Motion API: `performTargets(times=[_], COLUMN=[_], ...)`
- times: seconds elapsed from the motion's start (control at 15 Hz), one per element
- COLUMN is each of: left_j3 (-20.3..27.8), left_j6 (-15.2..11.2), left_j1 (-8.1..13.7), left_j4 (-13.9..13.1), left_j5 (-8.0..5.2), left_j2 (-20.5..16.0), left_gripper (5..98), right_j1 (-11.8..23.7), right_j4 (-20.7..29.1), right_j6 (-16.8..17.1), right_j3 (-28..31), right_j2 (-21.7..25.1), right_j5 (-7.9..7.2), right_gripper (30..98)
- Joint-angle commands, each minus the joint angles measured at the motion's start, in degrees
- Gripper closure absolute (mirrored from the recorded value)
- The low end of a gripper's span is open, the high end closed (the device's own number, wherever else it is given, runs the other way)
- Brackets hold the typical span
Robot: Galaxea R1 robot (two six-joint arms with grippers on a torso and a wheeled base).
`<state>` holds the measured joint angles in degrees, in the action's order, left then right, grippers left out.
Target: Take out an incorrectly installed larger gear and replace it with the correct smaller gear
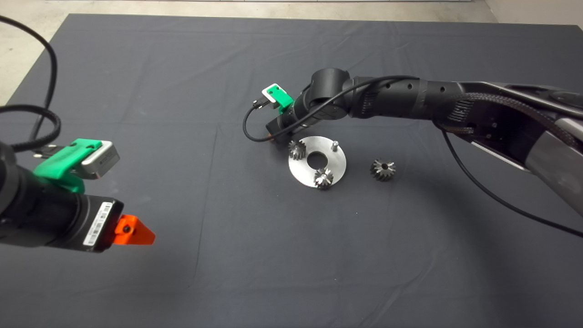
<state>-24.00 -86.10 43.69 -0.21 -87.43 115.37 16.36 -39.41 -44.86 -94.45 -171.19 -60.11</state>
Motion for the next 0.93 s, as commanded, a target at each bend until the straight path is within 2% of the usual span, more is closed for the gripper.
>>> performTargets(times=[0.0, 0.4, 0.67, 0.87], left_j3=[0.2, 0.3, 0.4, 0.4], left_j6=[0.0, 0.0, 0.0, 0.0], left_j1=[0.7, 0.7, 0.7, 0.7], left_j4=[-1.0, -1.0, -1.0, -0.9], left_j5=[-0.46, -0.55, -0.55, -0.55], left_j2=[-0.1, -0.1, -0.1, -0.1], left_gripper=[5.5, 5.5, 5.5, 5.5], right_j1=[1.4, 1.3, 1.6, 2.9], right_j4=[-1.8, -1.8, -1.8, -1.7], right_j6=[-0.2, -0.2, -0.4, -4.1], right_j3=[0.5, 0.5, 0.4, 1.5], right_j2=[-0.2, -0.2, -0.1, 0.5], right_j5=[0.28, 1.71, 1.66, 1.58], right_gripper=[82.8, 86.0, 86.7, 87.5])
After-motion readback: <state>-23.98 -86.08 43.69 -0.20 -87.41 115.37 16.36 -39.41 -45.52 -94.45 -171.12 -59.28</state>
